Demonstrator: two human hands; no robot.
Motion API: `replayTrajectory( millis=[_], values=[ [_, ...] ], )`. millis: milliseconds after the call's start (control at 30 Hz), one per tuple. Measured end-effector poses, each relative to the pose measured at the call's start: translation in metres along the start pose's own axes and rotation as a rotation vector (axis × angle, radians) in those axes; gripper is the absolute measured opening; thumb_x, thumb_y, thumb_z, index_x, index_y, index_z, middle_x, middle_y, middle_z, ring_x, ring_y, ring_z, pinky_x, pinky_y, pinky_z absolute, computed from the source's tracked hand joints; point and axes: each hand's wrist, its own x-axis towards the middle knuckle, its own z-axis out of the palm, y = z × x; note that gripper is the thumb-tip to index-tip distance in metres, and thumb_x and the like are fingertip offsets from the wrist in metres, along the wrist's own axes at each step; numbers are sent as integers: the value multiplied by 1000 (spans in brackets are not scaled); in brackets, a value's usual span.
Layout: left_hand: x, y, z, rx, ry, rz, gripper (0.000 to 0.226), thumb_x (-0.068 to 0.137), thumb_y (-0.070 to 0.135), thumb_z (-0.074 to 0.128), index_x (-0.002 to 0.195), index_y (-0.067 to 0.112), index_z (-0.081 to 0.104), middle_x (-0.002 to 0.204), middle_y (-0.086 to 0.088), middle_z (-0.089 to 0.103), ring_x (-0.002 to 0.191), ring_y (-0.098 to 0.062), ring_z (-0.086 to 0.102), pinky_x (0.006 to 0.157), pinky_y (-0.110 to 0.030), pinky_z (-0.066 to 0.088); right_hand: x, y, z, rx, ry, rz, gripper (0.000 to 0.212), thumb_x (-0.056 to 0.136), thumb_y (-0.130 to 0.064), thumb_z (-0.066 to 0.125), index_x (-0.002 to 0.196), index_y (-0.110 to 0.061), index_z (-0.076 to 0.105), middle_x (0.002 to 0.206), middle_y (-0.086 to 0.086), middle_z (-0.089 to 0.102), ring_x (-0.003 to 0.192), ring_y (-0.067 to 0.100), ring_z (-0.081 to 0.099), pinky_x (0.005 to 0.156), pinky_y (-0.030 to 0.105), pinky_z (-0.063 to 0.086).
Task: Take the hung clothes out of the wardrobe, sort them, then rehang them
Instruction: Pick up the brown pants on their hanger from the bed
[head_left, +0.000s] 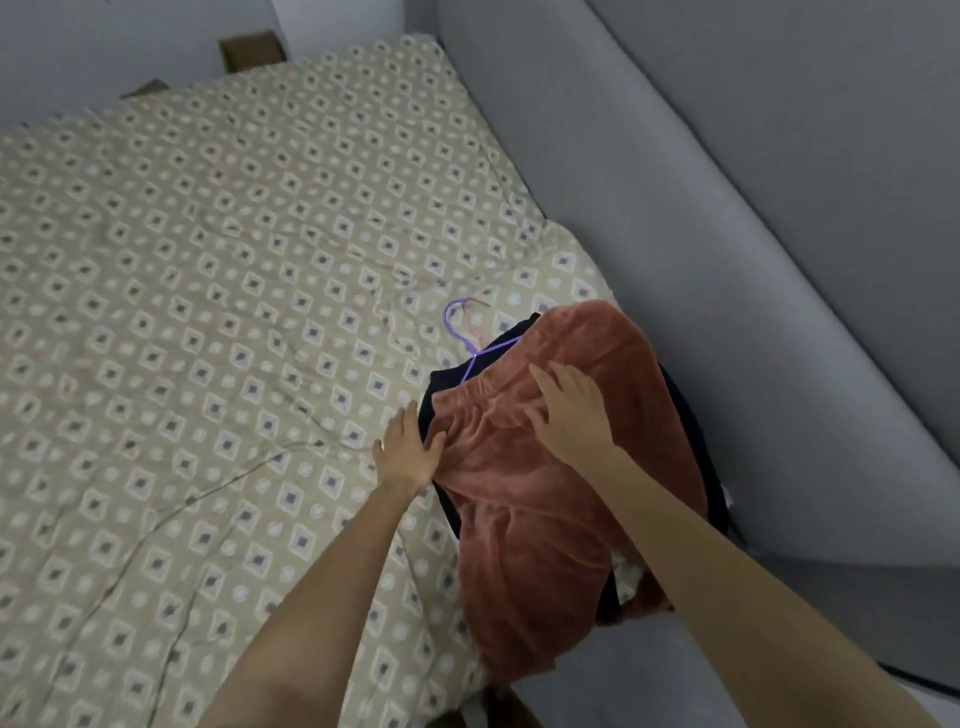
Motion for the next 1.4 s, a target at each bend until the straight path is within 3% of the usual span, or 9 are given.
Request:
replayTrajectory(
  millis=[200,433,700,833,933,1000,1167,1300,1400],
  values=[
    [56,1,54,-165,5,-42,71,98,45,50,156,20,18,159,-7,30,145,-27,29,118,-53,17,59,21,36,-71,53,-116,59,93,-30,57,148,-15,40,155,13,35,146,33,23,120,48,11],
    [80,-3,88,-362,37,-72,71,101,41,46,158,26,6,147,-7,49,131,-33,48,113,-54,32,101,41,58,-250,82,-266,65,92,-33,57,151,-18,35,160,13,24,150,32,11,120,51,0],
    [58,-3,74,-592,33,-158,46,99,34,56,134,8,43,123,-9,60,114,-27,59,91,-30,43,101,34,50,-299,14,-209,64,97,-45,47,153,-18,30,156,12,31,148,34,15,117,54,-9],
    [27,6,57,-572,60,-106,33,96,34,61,121,14,52,108,0,63,103,-23,62,84,-29,43,85,36,36,-234,-1,-117,55,96,-49,50,137,-13,54,141,17,46,136,38,34,118,57,-3],
    [5,12,34,-569,130,-32,26,93,33,66,112,22,52,103,4,66,98,-18,64,85,-32,48,67,37,23,-196,35,-85,50,93,-51,47,117,-11,66,121,18,58,118,40,52,114,62,19],
    [-10,15,17,-576,140,28,28,90,36,68,112,27,52,103,6,68,97,-13,65,88,-35,51,56,36,8,-126,88,-77,46,93,-48,53,114,-9,65,113,17,60,111,40,55,112,61,26],
    [-53,31,-20,-558,142,139,34,87,32,74,112,24,53,101,7,68,93,-7,65,88,-33,52,21,30,-38,-33,106,-35,40,97,-50,50,104,-12,58,101,8,61,101,31,57,115,46,21],
    [-88,42,-37,-540,122,218,34,86,33,75,110,20,55,97,8,67,88,-5,64,83,-31,52,-28,30,-71,0,191,18,38,93,-55,53,85,-17,50,82,3,55,83,29,55,90,39,33],
    [-112,45,-45,-499,87,300,26,86,33,75,101,20,58,89,4,67,82,-9,63,77,-30,50,-77,29,-89,-4,208,105,42,91,-59,52,87,-18,51,83,2,54,86,28,53,81,38,34]
  ],
)
